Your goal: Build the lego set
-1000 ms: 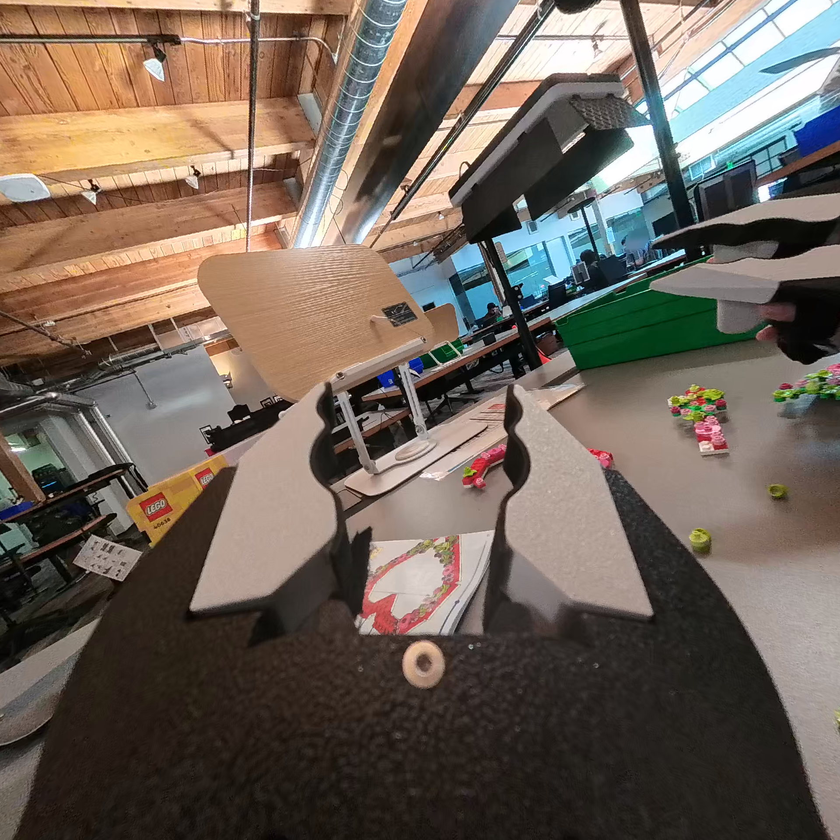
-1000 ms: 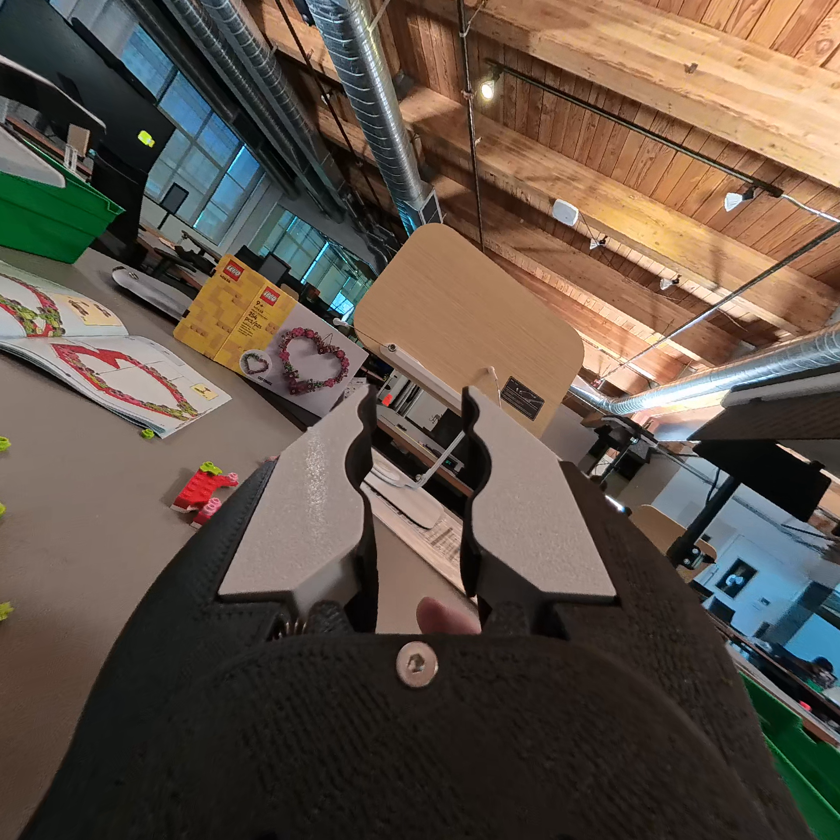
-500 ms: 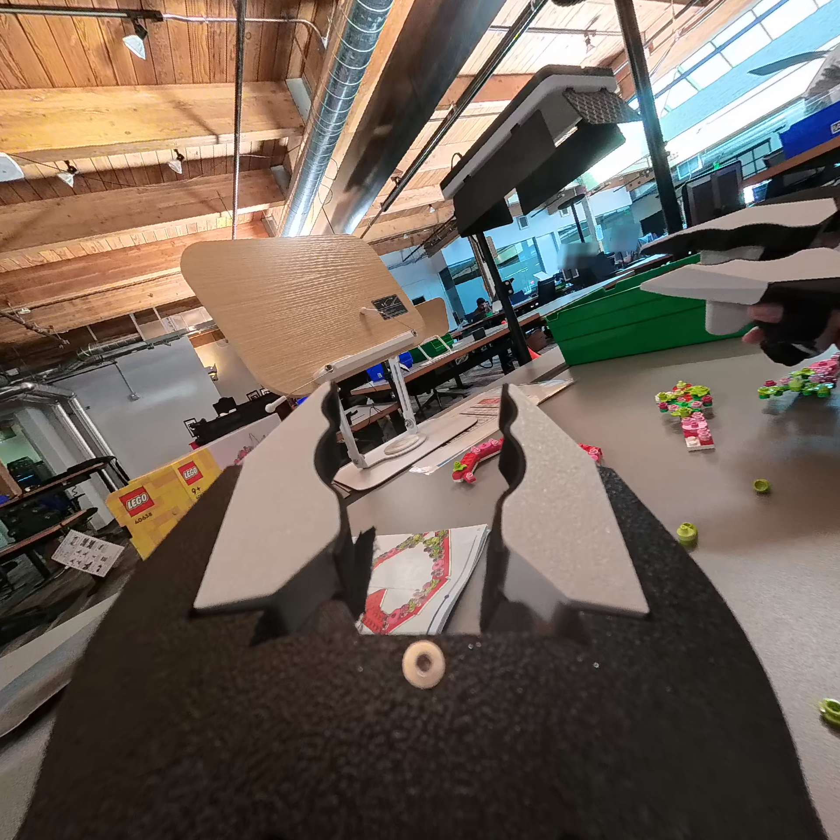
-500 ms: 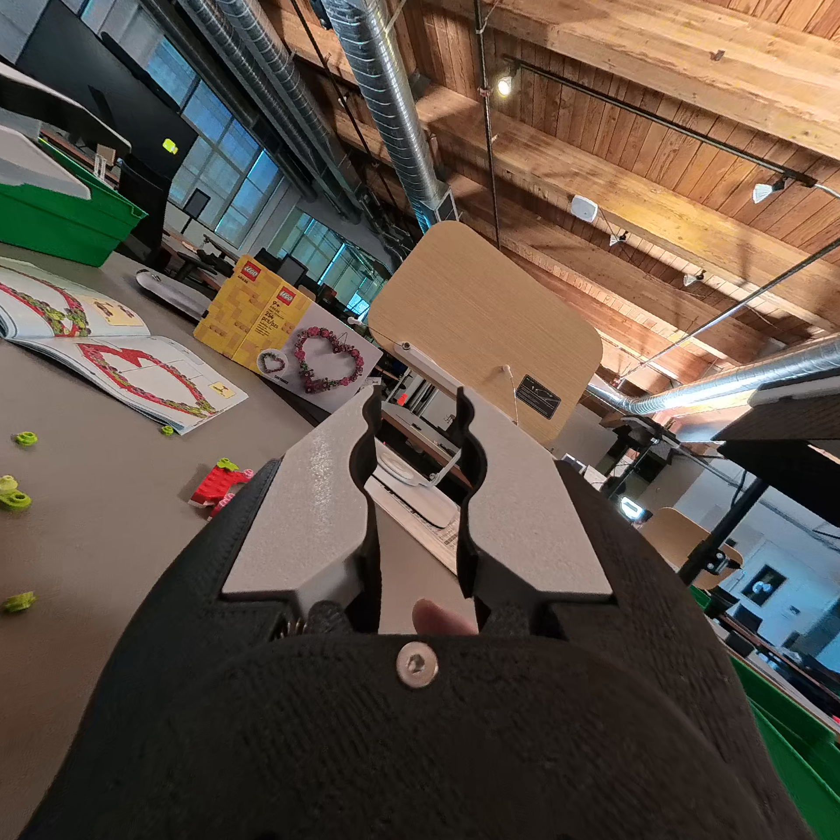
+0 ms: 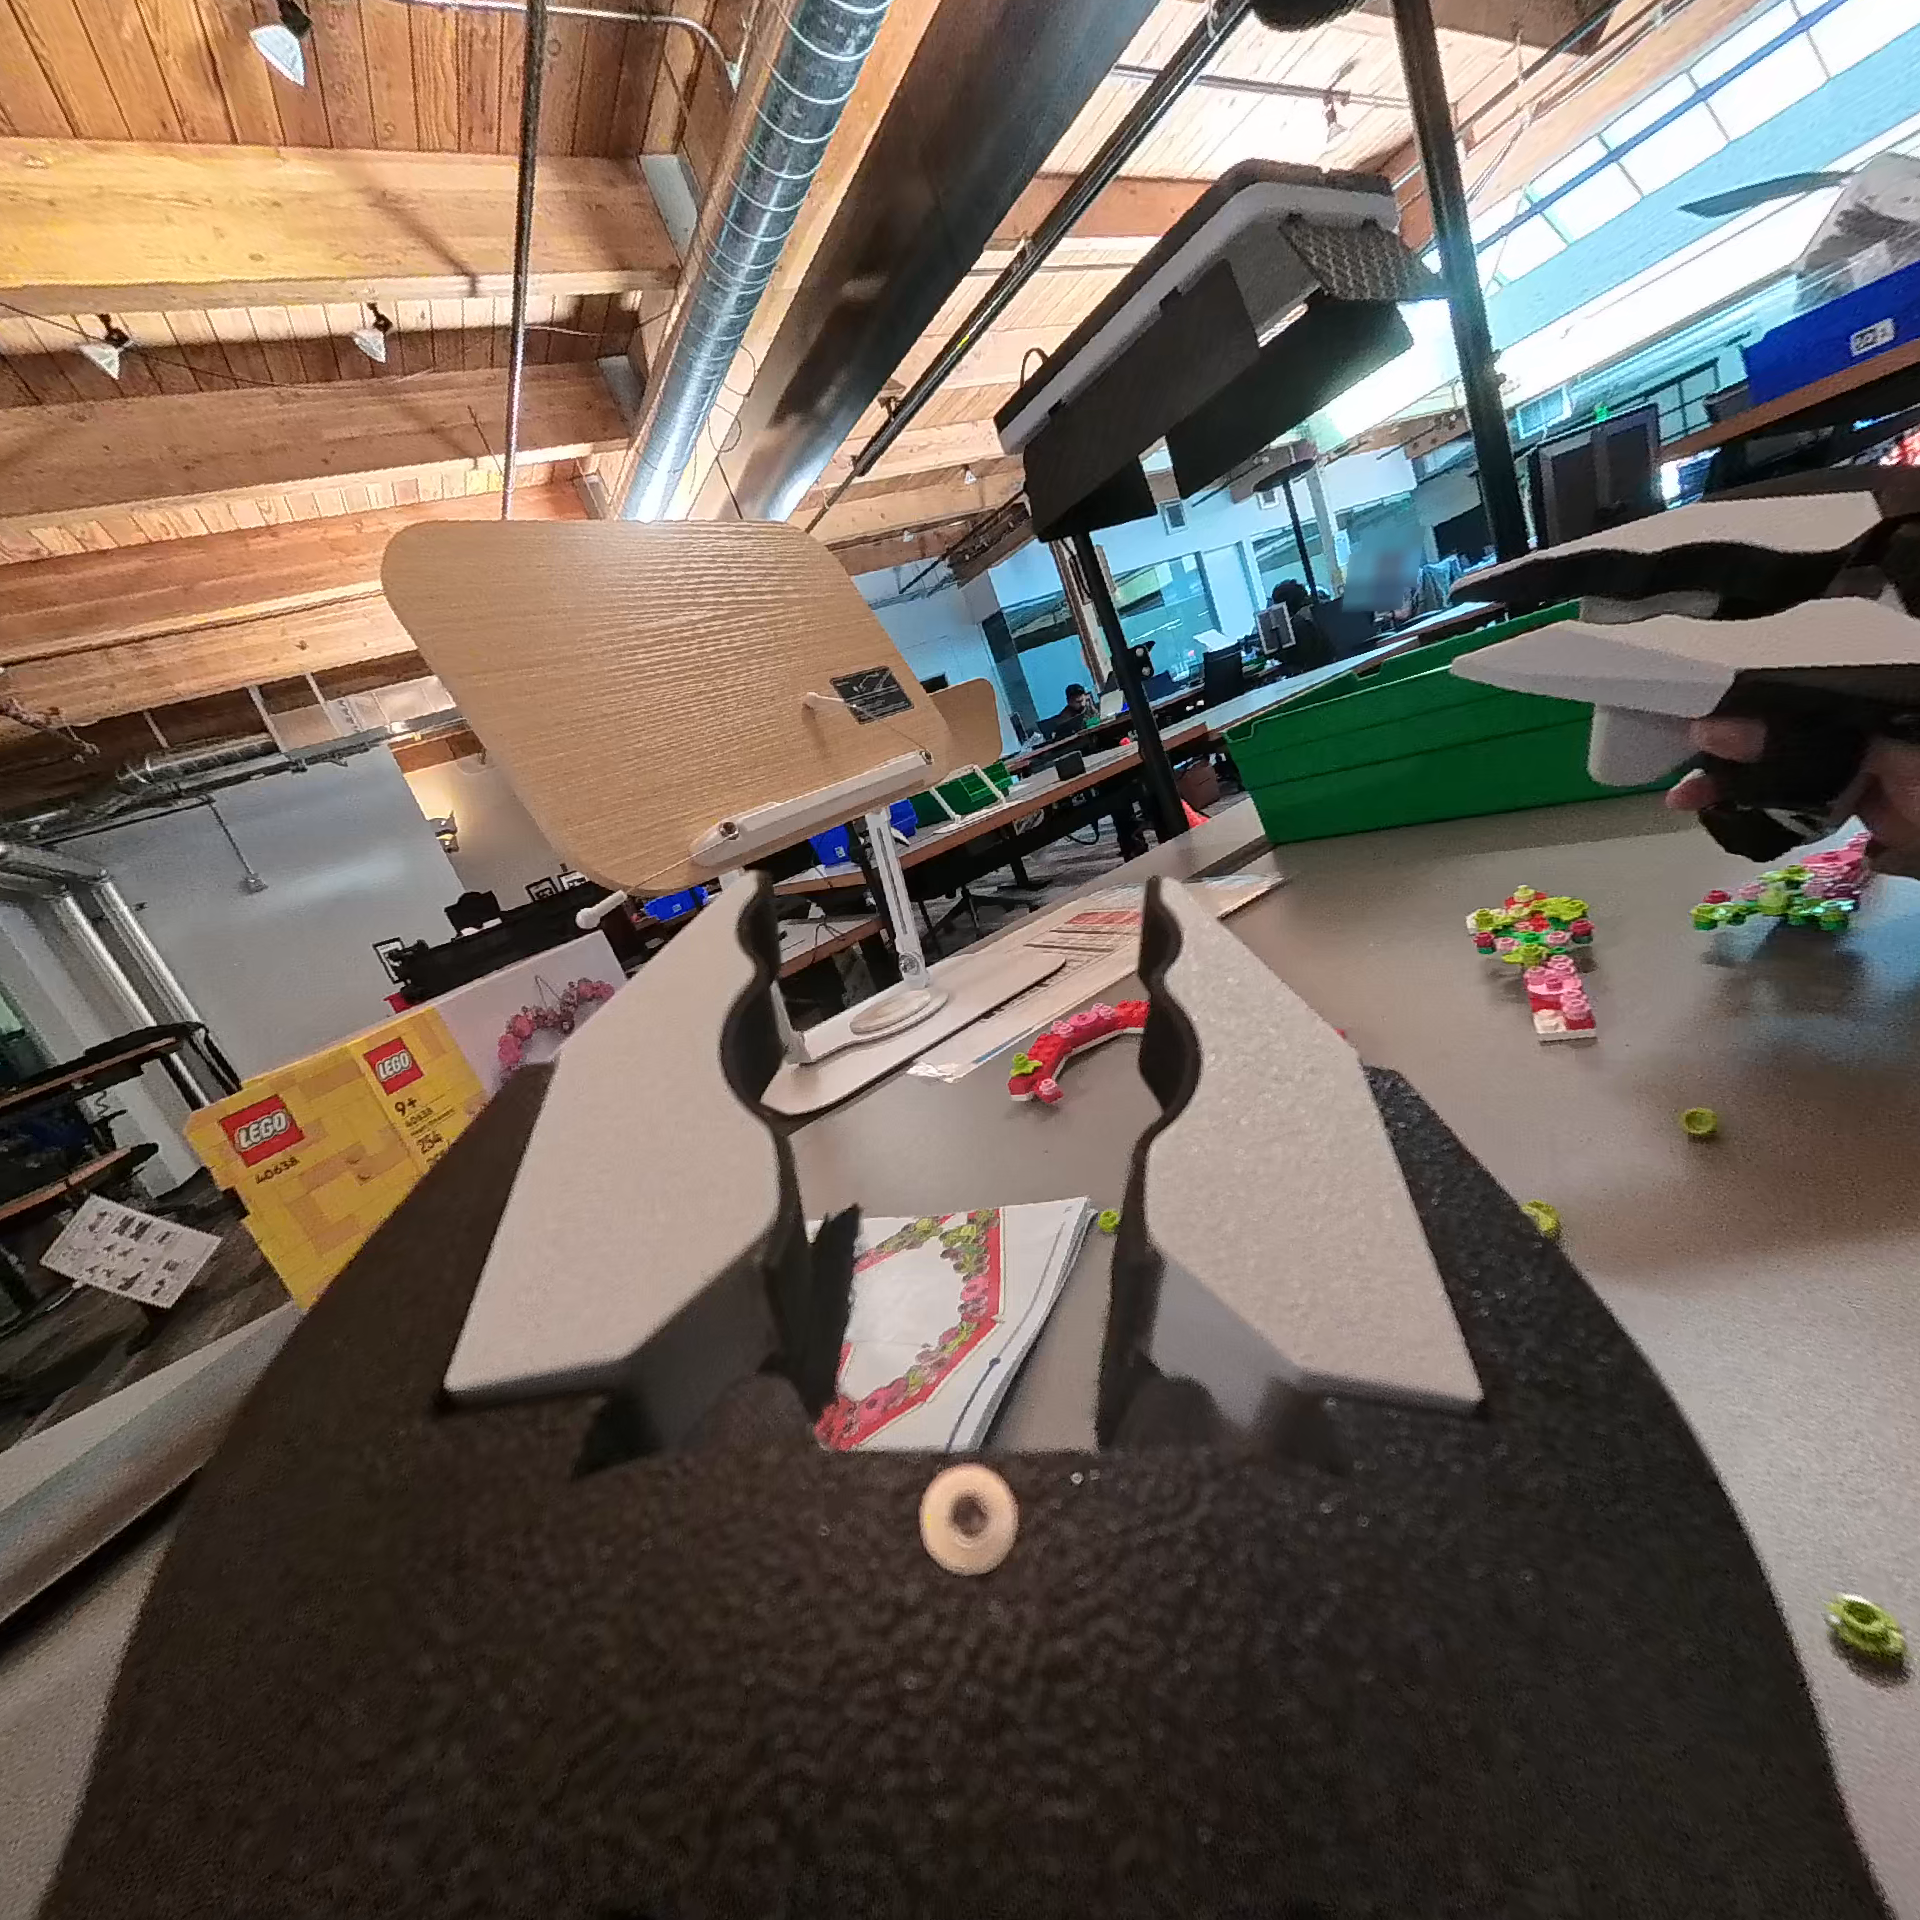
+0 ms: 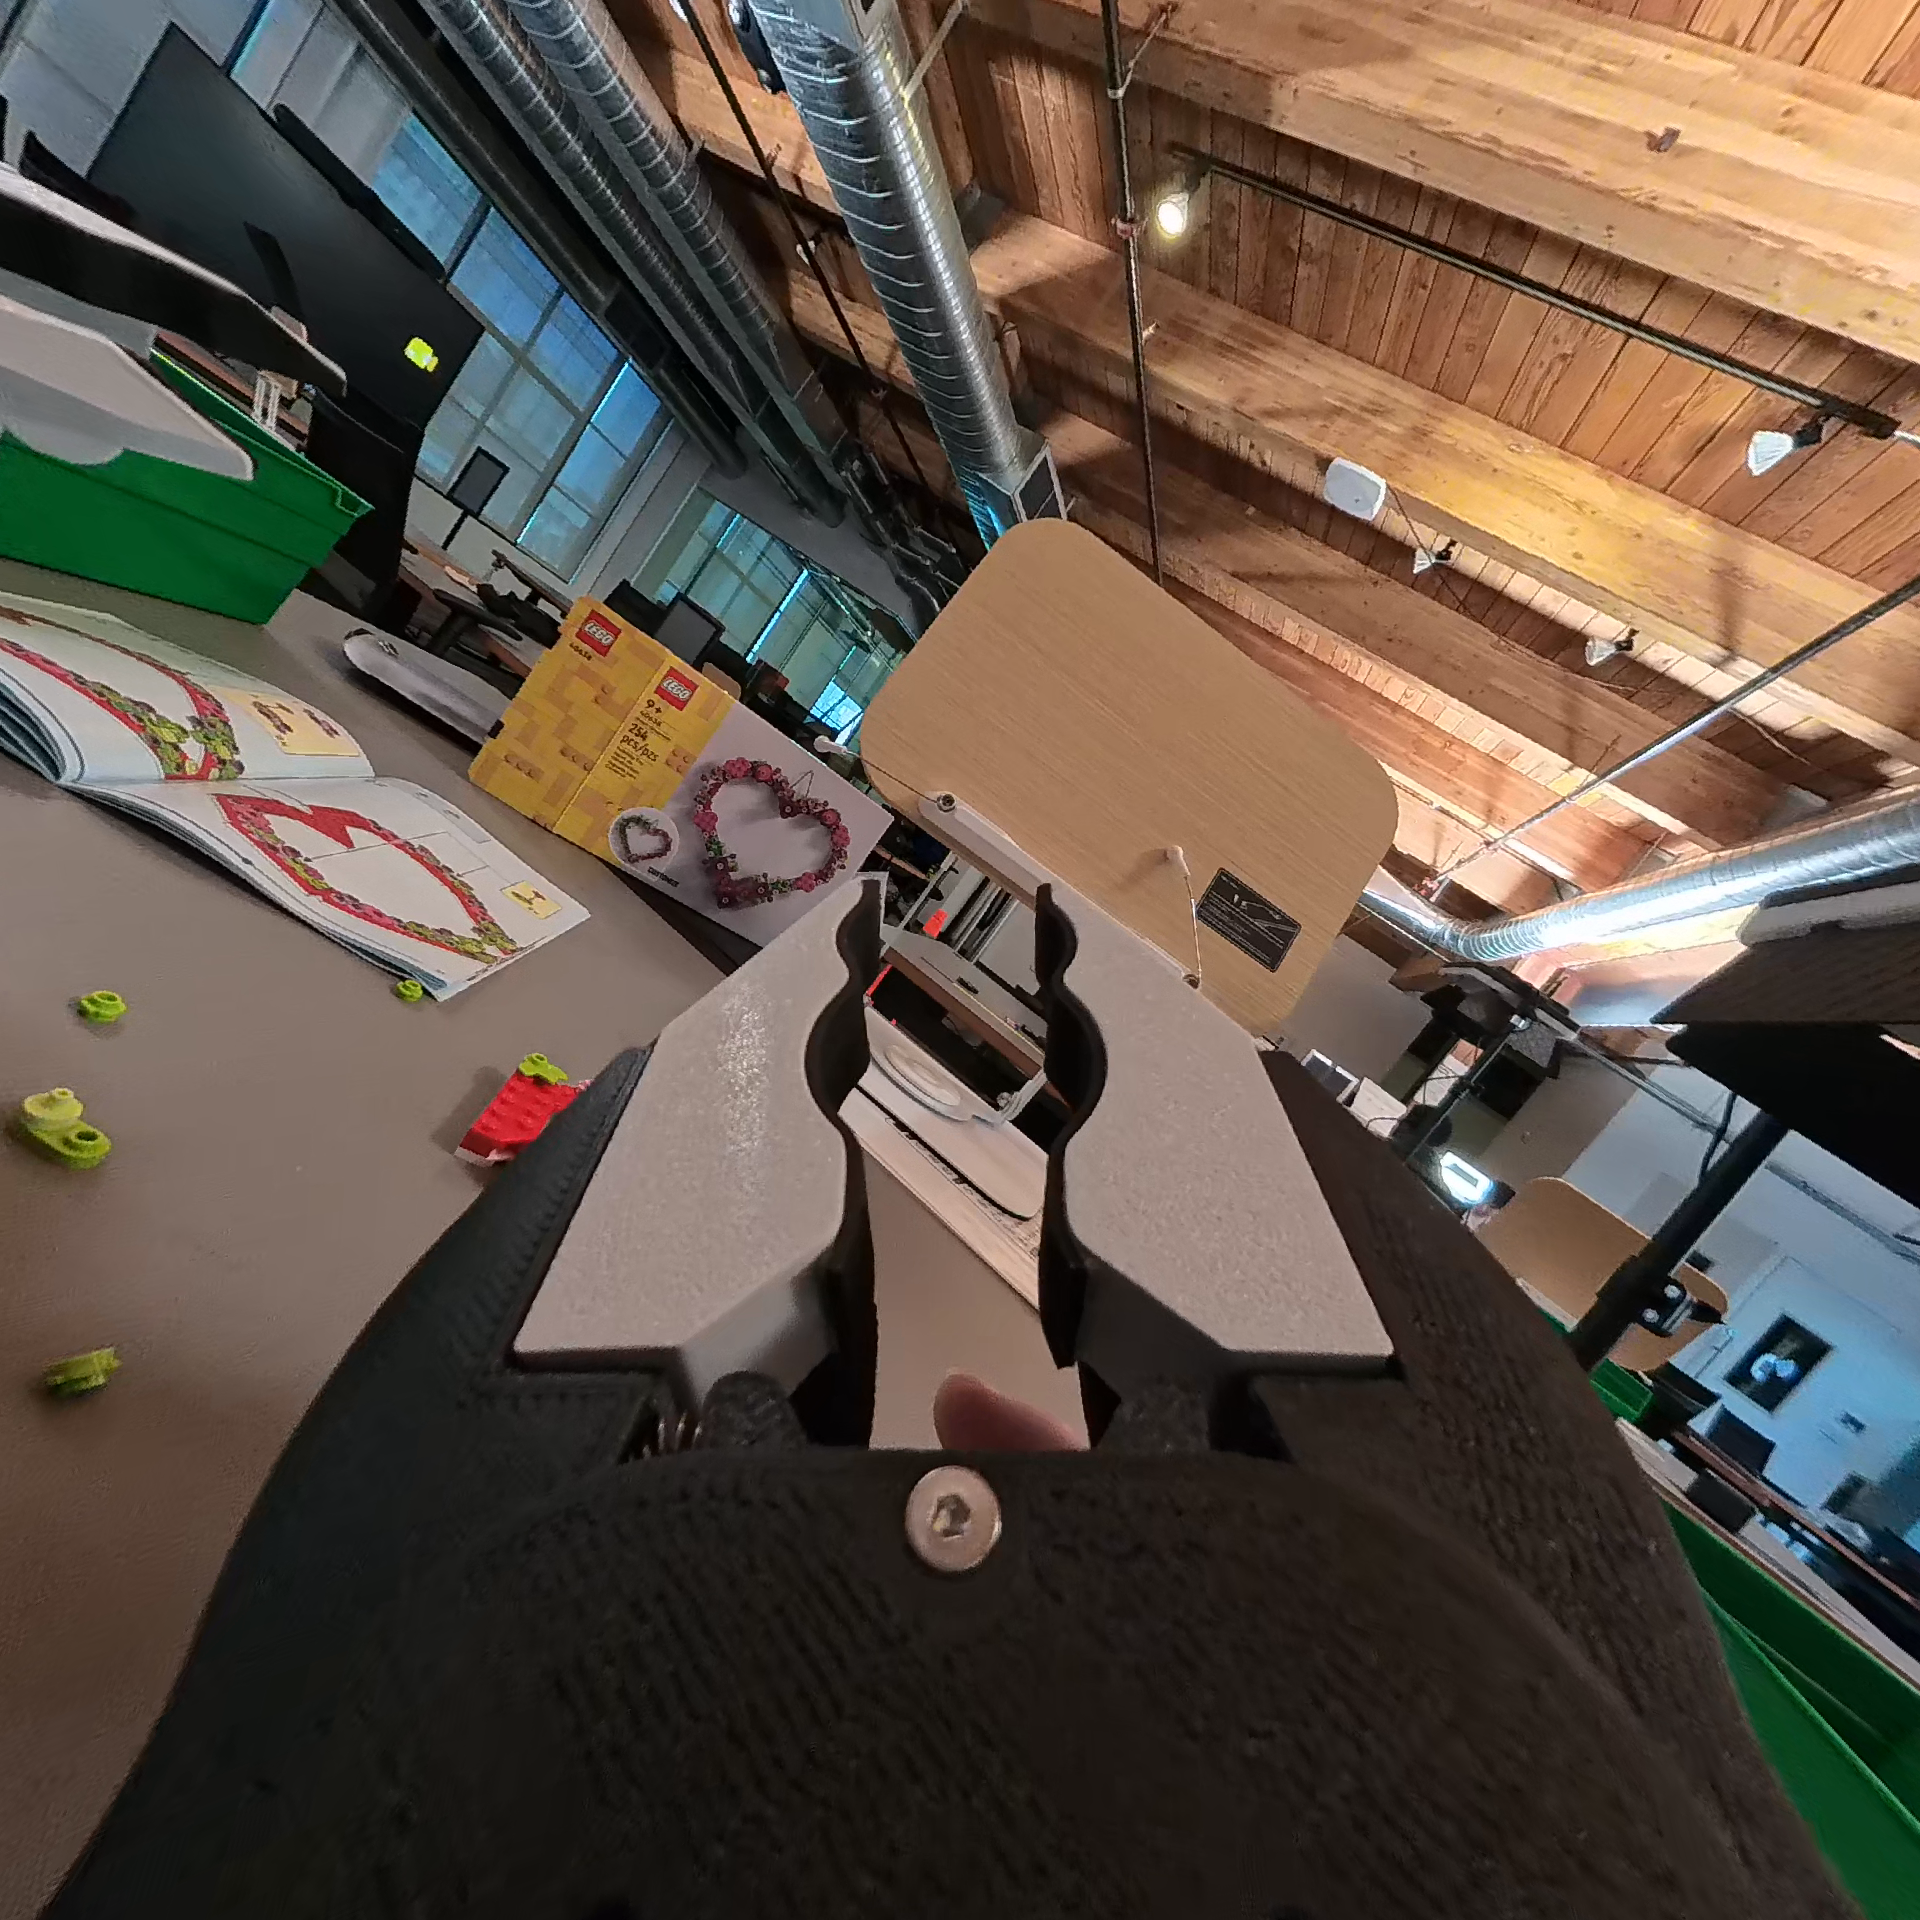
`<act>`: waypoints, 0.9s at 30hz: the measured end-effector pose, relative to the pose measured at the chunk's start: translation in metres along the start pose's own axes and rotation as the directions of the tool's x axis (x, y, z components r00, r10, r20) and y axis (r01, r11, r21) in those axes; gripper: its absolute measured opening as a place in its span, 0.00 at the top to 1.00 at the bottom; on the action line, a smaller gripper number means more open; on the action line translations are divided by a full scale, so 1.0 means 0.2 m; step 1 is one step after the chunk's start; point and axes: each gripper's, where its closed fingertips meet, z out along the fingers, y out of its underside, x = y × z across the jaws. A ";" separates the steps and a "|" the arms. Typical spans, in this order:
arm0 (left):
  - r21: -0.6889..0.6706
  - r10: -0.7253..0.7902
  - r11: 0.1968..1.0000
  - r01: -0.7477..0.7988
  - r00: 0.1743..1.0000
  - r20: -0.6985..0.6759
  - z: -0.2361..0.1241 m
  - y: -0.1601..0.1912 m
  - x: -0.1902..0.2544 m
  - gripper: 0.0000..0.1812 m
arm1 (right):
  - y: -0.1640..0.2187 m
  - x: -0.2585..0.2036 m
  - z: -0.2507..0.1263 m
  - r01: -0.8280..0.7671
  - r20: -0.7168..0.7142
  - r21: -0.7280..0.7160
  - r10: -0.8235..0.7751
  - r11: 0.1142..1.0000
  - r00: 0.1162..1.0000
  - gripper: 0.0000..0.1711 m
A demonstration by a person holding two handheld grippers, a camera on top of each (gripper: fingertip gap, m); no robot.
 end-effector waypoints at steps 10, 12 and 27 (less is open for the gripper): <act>0.002 -0.011 1.000 0.011 1.000 -0.003 0.00 0.00 0.00 0.63 | 0.00 -0.02 0.00 -0.003 0.018 0.003 0.003 1.000 1.000 0.84; 0.002 -0.012 1.000 0.012 1.000 -0.005 0.00 0.00 0.00 0.64 | 0.00 -0.02 0.00 -0.001 0.019 0.002 0.001 1.000 1.000 0.84; 0.003 -0.070 0.997 0.071 0.976 0.205 -0.27 -0.33 -0.35 0.75 | 0.02 0.08 -0.02 -0.036 -0.058 -0.009 0.036 0.999 0.998 0.84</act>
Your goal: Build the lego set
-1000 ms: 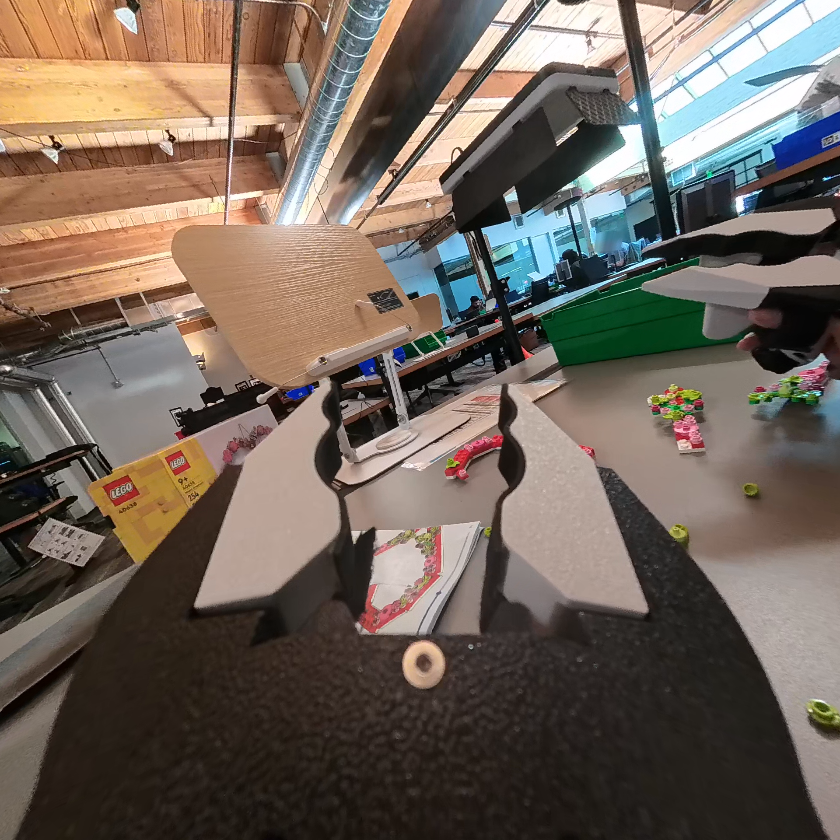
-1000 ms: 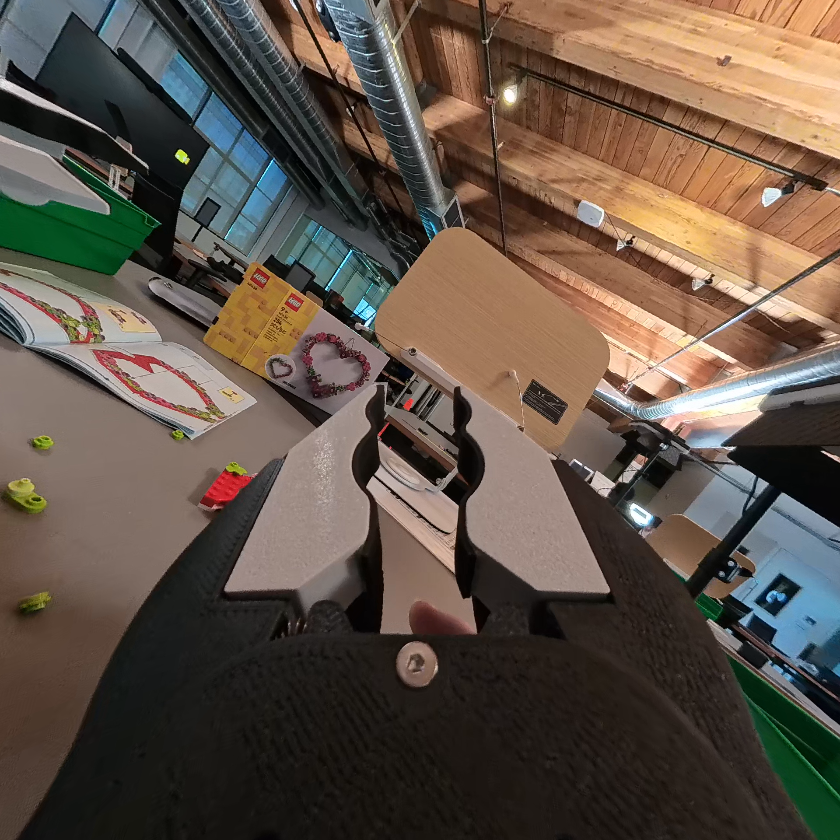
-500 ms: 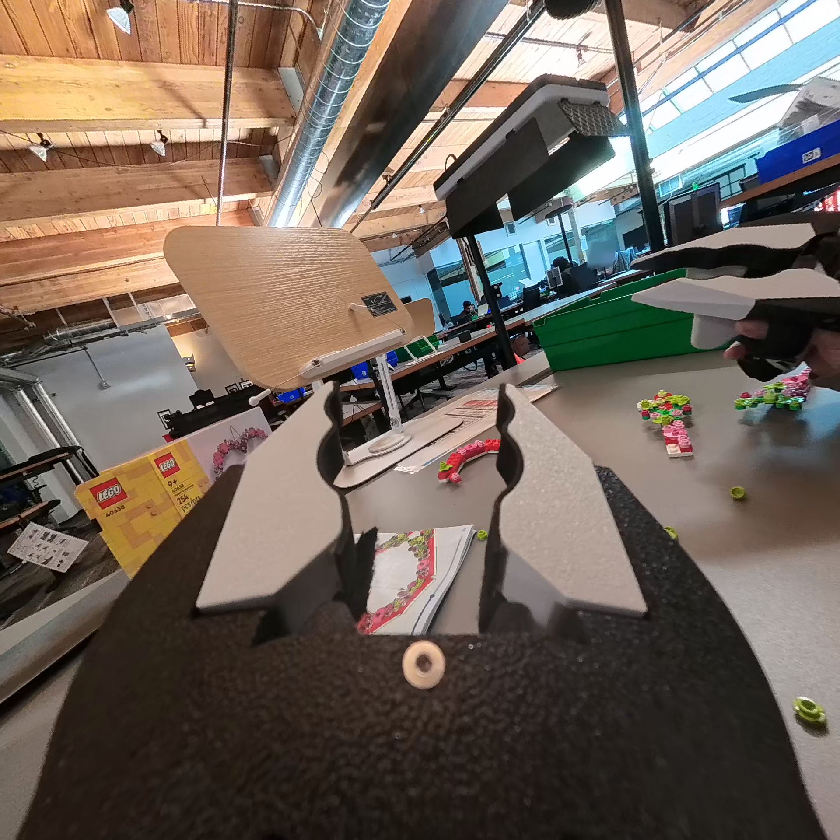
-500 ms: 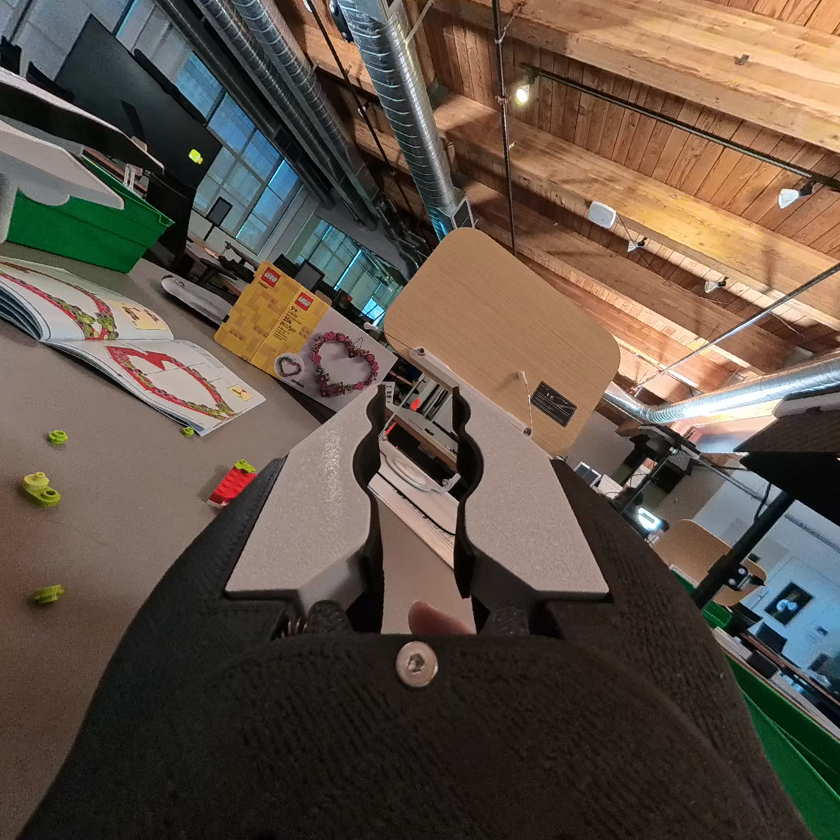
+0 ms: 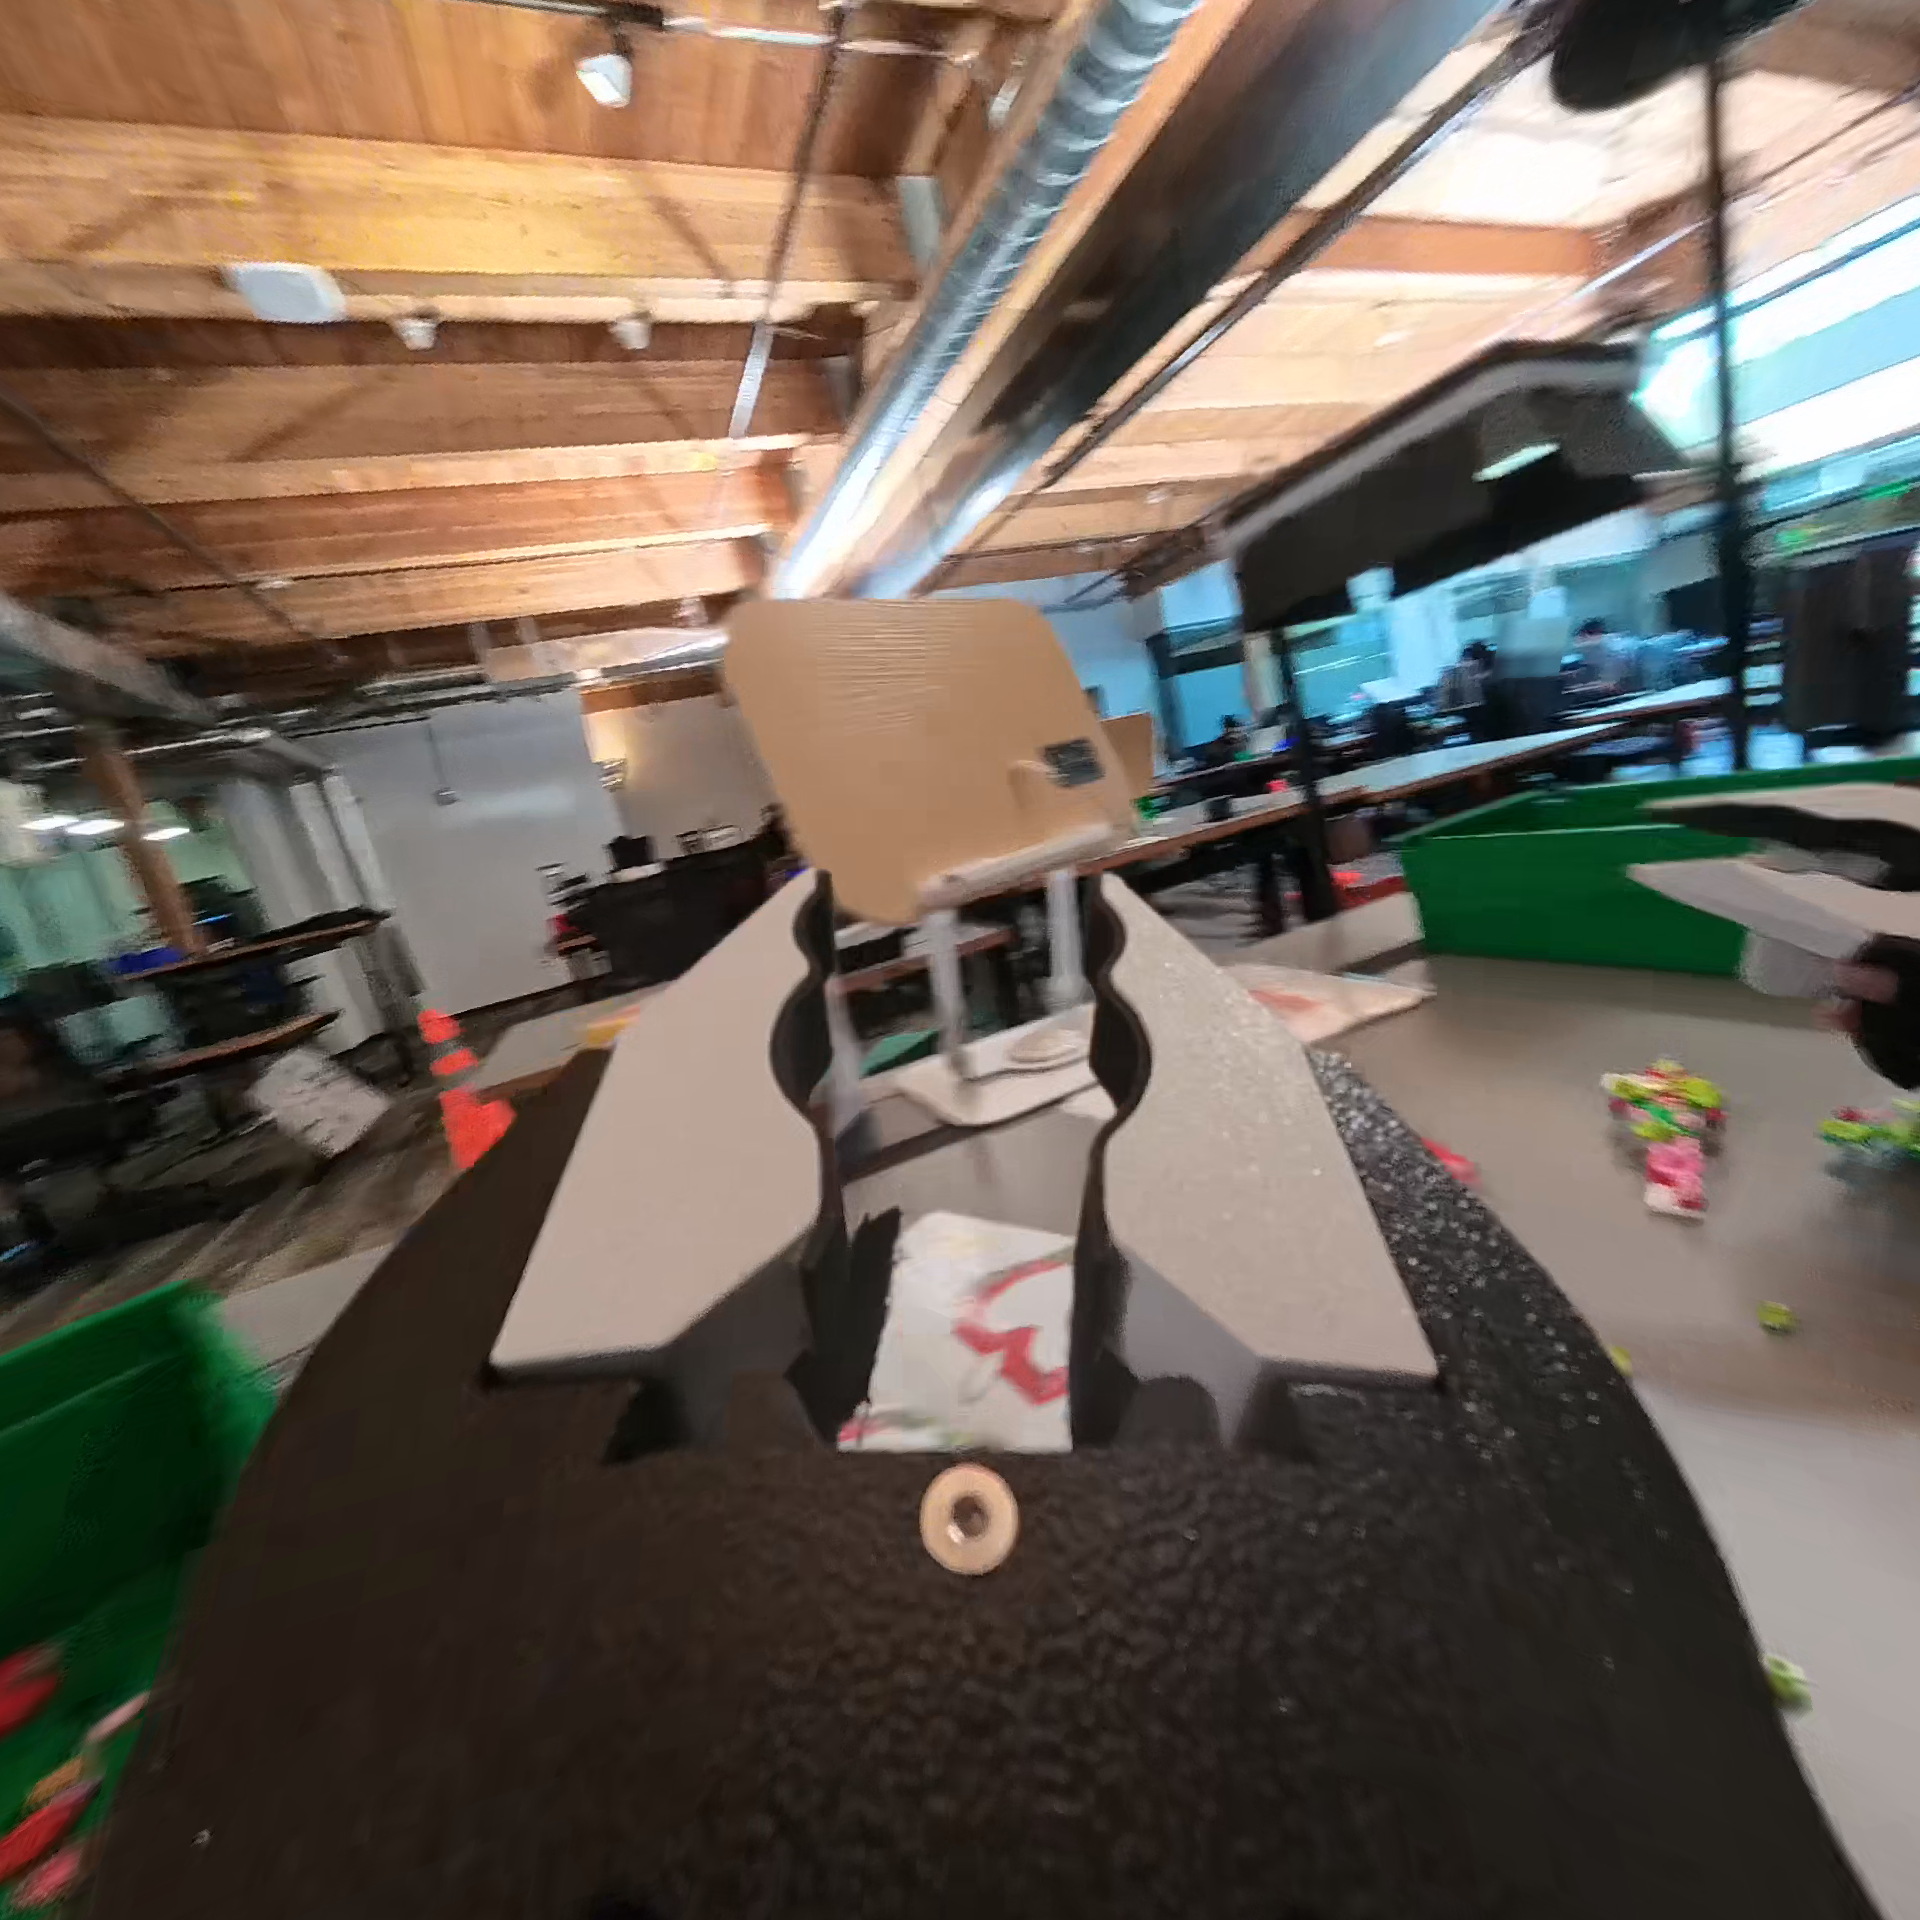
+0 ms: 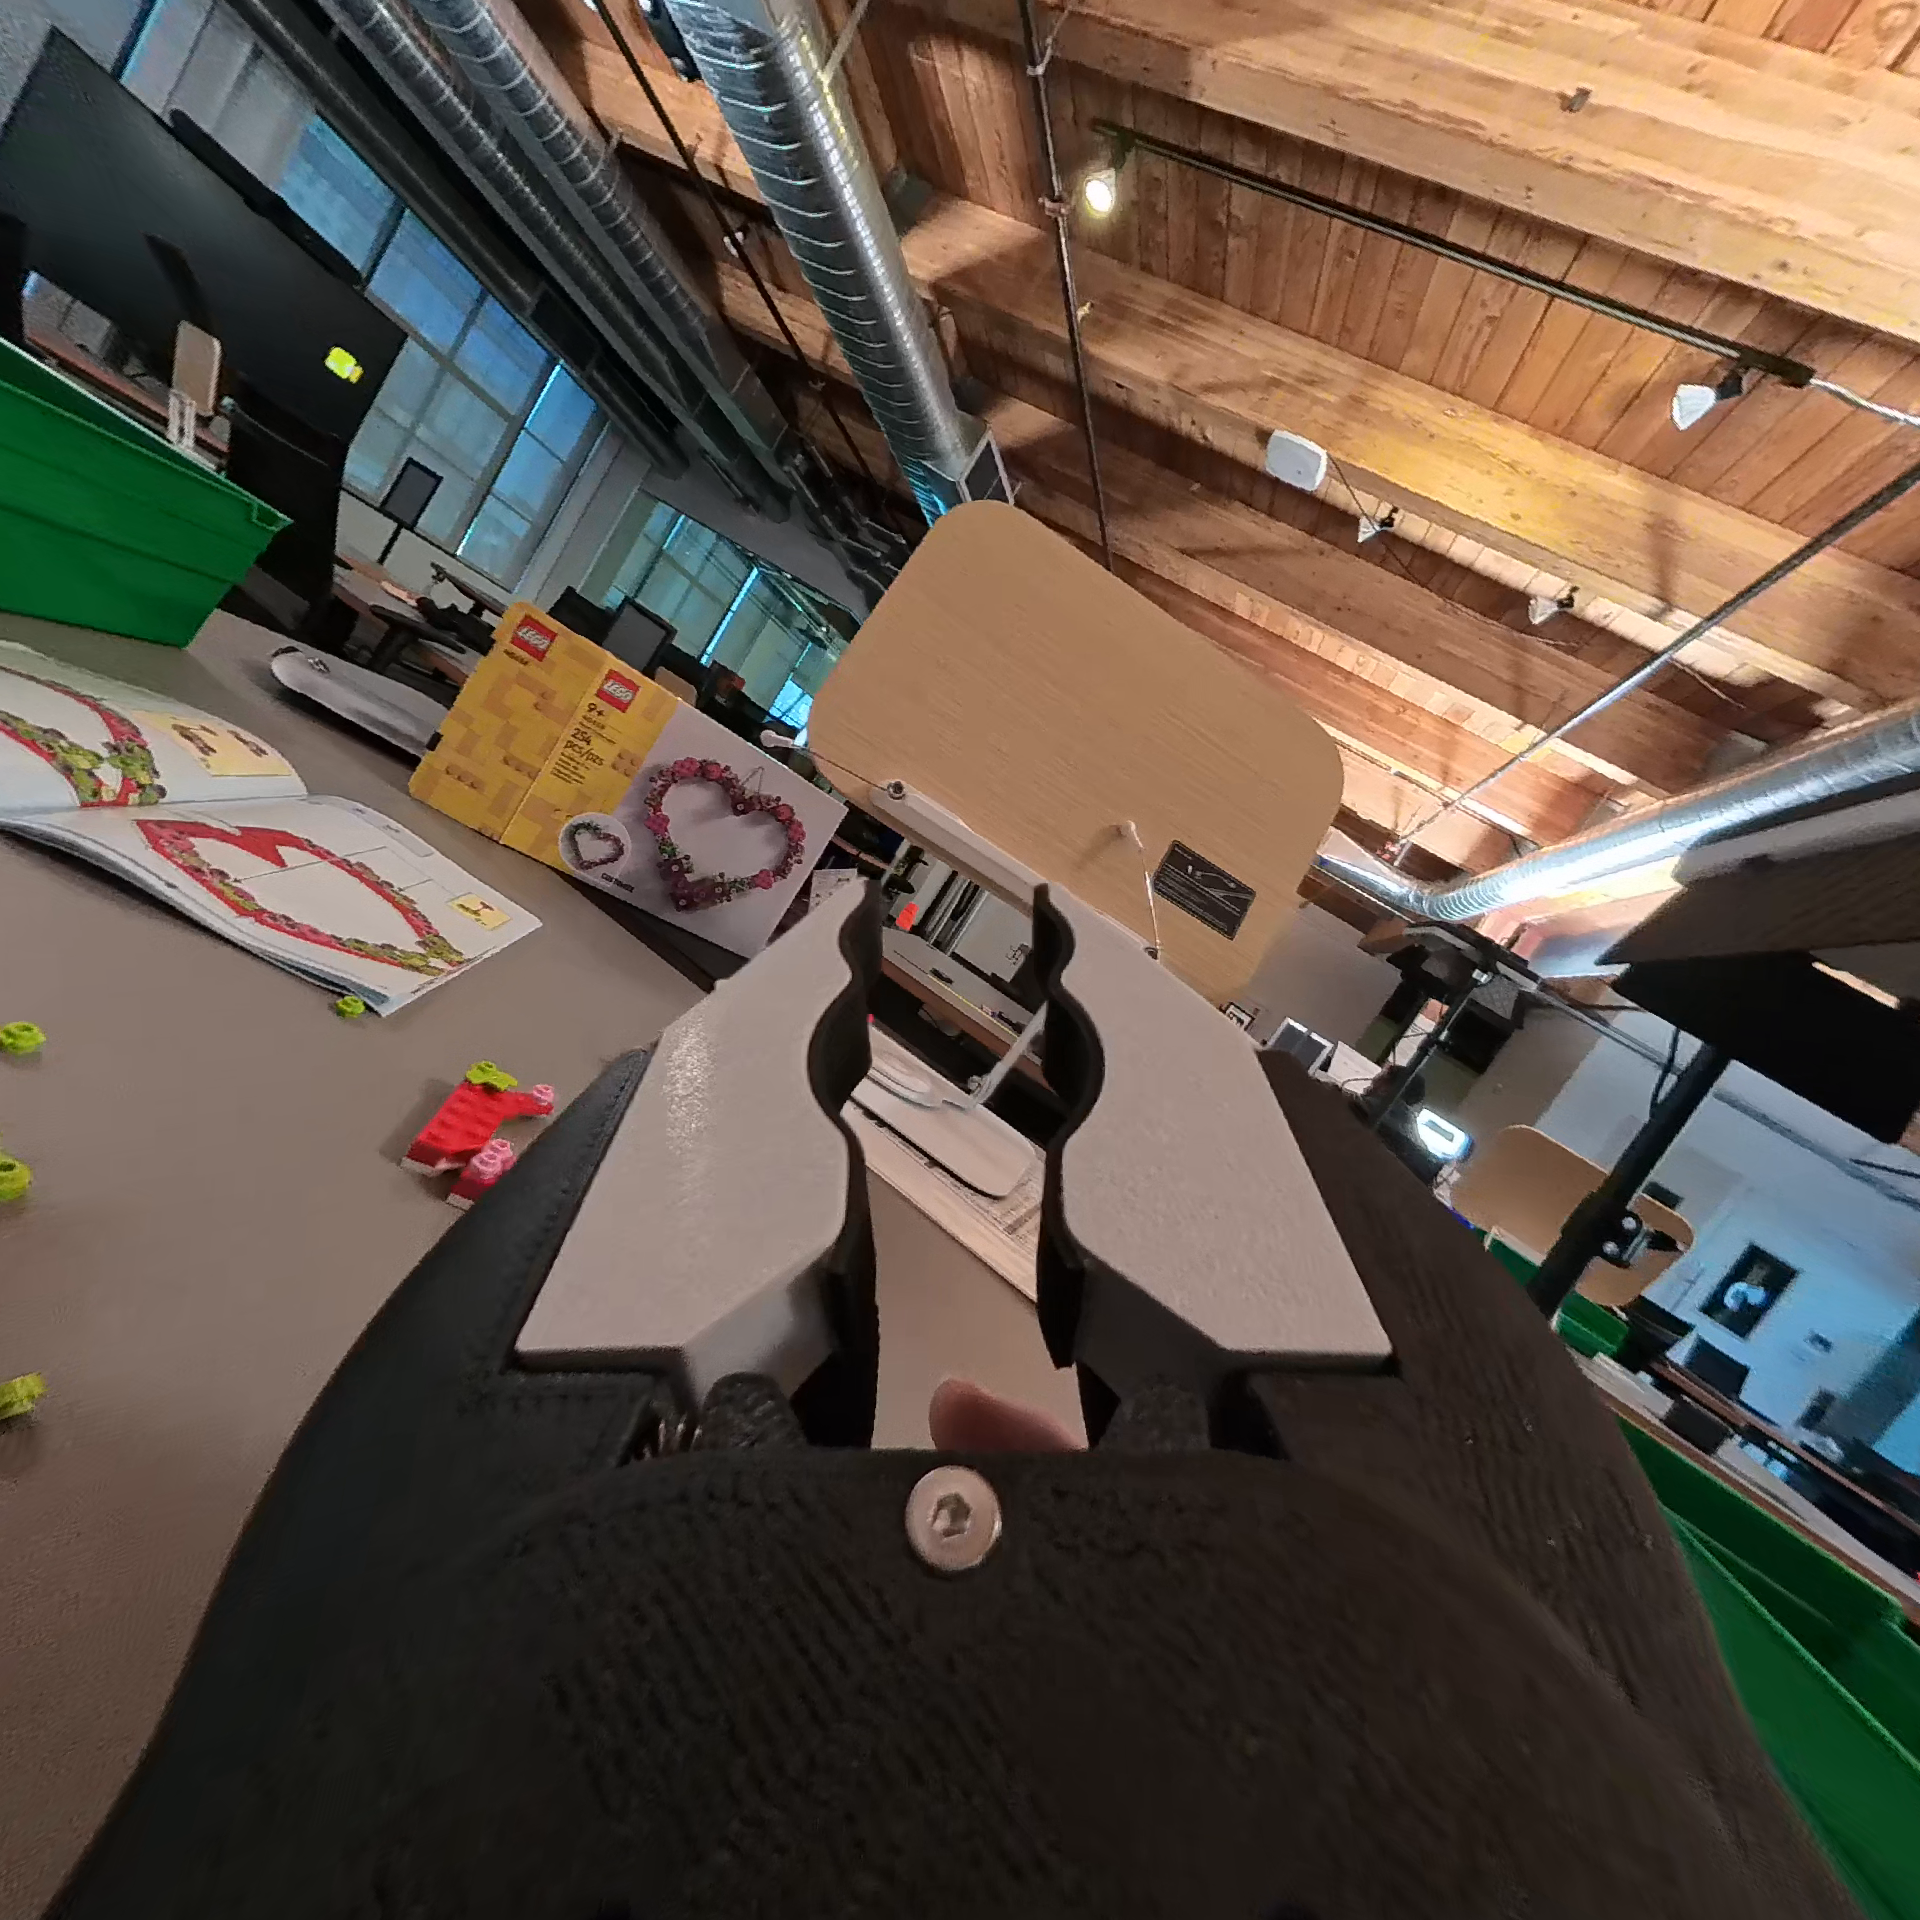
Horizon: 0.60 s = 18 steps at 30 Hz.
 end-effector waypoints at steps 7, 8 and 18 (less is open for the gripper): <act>-0.299 0.134 0.953 -0.036 0.941 0.311 -0.24 -0.11 -0.78 0.81 | 0.02 0.06 -0.01 -0.039 -0.034 0.000 0.039 0.999 0.999 0.84; -0.390 0.150 0.921 -0.001 0.924 0.353 -0.26 -0.05 -0.92 0.81 | 0.02 0.06 -0.01 -0.050 -0.033 0.003 0.050 0.999 0.998 0.84; -0.917 0.018 0.088 0.388 0.920 0.391 -0.40 0.96 -1.46 0.71 | 0.00 0.03 0.00 -0.044 -0.013 0.005 0.044 0.999 0.999 0.84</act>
